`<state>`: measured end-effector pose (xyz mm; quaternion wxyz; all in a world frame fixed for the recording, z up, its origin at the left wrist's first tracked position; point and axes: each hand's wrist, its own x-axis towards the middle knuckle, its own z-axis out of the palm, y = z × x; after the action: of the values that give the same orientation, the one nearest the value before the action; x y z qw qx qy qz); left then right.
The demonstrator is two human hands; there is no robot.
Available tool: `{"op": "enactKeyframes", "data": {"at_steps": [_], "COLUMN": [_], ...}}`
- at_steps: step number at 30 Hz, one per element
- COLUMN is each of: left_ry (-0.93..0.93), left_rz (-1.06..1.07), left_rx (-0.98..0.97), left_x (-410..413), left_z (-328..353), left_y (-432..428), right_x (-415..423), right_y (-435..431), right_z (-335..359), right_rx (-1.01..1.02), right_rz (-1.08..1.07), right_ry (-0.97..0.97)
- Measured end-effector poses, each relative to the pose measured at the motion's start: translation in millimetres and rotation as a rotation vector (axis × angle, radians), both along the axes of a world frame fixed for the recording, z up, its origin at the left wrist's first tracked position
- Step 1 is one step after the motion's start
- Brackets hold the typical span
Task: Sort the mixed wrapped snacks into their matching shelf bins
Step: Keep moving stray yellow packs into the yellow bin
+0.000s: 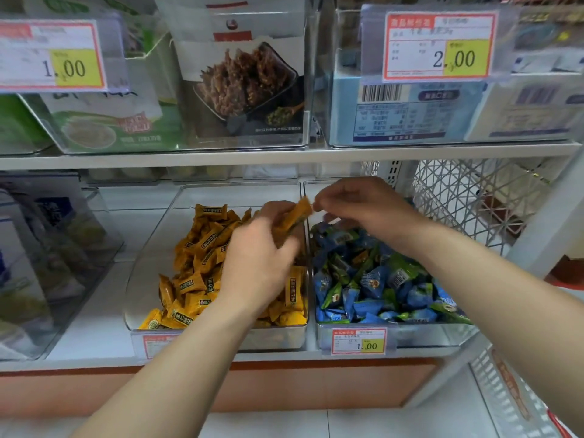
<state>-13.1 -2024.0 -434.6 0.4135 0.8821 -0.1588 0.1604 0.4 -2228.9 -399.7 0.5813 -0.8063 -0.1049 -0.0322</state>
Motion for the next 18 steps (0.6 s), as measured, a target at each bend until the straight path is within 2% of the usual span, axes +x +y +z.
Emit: {"op": "enactKeyframes", "data": {"at_steps": [2,3,6,7,9,11,14,18], "left_ry": [0.063,0.065,0.003,0.025,0.1,0.125,0.121,0.114], "left_rz": [0.134,0.167,0.072,-0.004,-0.131,-0.153,-0.146,-0.152], "left_rx": [0.184,0.246,0.222,0.217,0.247,0.269,0.245,0.229], "left_x": [6.5,8.2,2.3,-1.7,-7.8,-8.9,-7.6,-7.9], "left_z": [-1.3,-1.6,0.2,-1.0,-7.1,-12.5,-16.6,-18.3], "left_y": [13.5,18.7,16.0,11.3,2.1,-3.1,-5.3,-3.0], "right_x": [9.6,13.0,18.4,18.8,18.3,20.3,24.0,21.9], "right_y": [-14.7,-22.5,-39.0,-42.0,-43.0,-40.3,-34.8,-31.0], "right_z": [-3.6,-7.2,-26.1,-30.7,-34.6,-37.7,-45.7,-43.0], "right_rx": [-0.297,-0.471,-1.013,-1.121,-1.154,-1.15,-1.268,-1.355], "right_rz": [-0.055,-0.015,0.158,0.172,0.165,0.152,0.127,0.052], "right_ry": [-0.064,-0.037,0.158,0.183,0.196,0.225,0.256,0.142]}}
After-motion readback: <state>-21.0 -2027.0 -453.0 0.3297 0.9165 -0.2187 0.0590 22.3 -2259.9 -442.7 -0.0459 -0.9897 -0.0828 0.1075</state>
